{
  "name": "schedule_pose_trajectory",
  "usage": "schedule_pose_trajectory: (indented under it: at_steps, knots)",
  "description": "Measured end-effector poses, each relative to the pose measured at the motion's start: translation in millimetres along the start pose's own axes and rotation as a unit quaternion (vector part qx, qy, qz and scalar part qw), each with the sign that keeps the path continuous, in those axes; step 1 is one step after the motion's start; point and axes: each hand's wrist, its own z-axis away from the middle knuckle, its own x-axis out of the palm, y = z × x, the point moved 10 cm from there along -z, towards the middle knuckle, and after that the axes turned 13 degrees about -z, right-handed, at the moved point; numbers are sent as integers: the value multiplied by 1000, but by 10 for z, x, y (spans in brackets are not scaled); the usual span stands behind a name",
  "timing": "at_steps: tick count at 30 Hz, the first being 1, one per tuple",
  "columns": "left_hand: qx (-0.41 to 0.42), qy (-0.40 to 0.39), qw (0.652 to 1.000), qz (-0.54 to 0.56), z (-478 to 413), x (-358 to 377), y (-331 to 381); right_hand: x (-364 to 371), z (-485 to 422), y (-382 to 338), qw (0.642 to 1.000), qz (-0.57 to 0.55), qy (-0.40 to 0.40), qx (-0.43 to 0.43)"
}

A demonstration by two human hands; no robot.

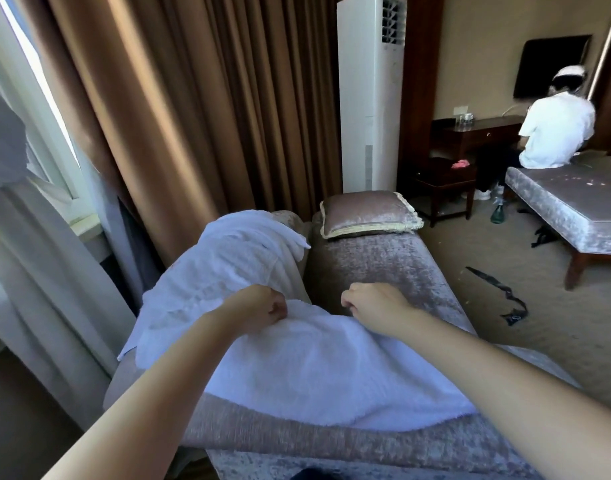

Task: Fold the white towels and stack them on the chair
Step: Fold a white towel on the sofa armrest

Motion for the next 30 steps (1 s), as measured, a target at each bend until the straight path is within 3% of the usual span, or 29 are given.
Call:
schedule_pose_trajectory:
  at_steps: [5,8,12,22,26,30]
  knots:
    - [0,-30,999,43,-8,6,-23,292,-86,60,990,-68,-127,4]
    - [-3,-52,996,72,78,41,-69,360,-61,92,982,-104,-159,2]
    - [3,-63,996,70,159,73,-64,274,-42,109,985,-110,-137,-2]
    - [45,-49,989,128,436,-295,241,-532,327,33,984,-173,17,-34]
    - [46,-81,977,193,588,-314,400,-688,656,-68,985,-169,6,-44]
    - [61,-34,981,181,742,-354,589,-519,1038,-225,989,-123,-48,-66]
